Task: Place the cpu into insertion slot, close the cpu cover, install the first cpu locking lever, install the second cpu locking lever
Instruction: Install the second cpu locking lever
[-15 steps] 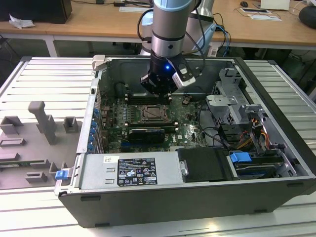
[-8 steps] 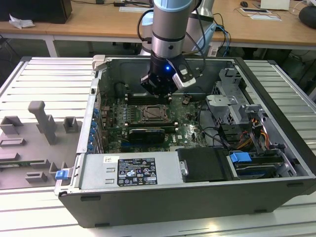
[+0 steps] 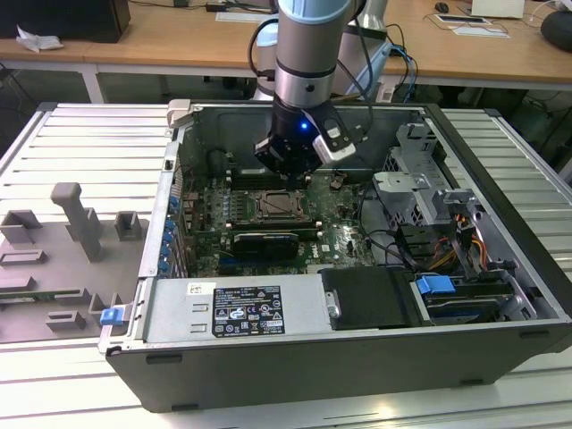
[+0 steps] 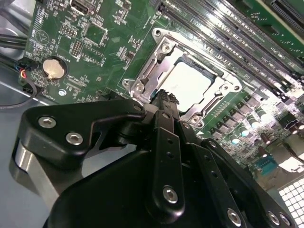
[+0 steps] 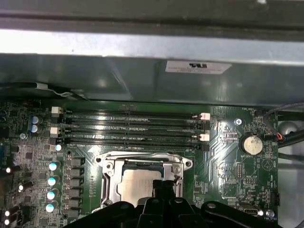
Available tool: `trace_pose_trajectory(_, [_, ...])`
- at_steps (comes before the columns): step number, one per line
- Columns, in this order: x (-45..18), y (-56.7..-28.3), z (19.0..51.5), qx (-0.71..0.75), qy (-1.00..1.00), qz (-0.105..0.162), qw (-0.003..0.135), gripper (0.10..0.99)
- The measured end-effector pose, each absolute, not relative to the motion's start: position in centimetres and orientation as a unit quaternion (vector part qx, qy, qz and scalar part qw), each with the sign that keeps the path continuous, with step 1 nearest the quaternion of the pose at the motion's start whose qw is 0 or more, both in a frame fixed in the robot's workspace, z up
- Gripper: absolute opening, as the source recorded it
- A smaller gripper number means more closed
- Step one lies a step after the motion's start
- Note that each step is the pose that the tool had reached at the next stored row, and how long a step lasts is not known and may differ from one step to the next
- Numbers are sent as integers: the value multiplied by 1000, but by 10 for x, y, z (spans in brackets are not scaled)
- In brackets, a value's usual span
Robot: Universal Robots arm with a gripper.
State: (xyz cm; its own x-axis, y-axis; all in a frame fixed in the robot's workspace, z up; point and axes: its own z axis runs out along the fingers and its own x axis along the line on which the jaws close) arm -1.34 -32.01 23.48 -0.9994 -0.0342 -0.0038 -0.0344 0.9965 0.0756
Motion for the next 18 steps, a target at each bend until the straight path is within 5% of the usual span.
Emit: trace_pose_trajectory(18, [-23,-372,234,-17,998,56,1,106])
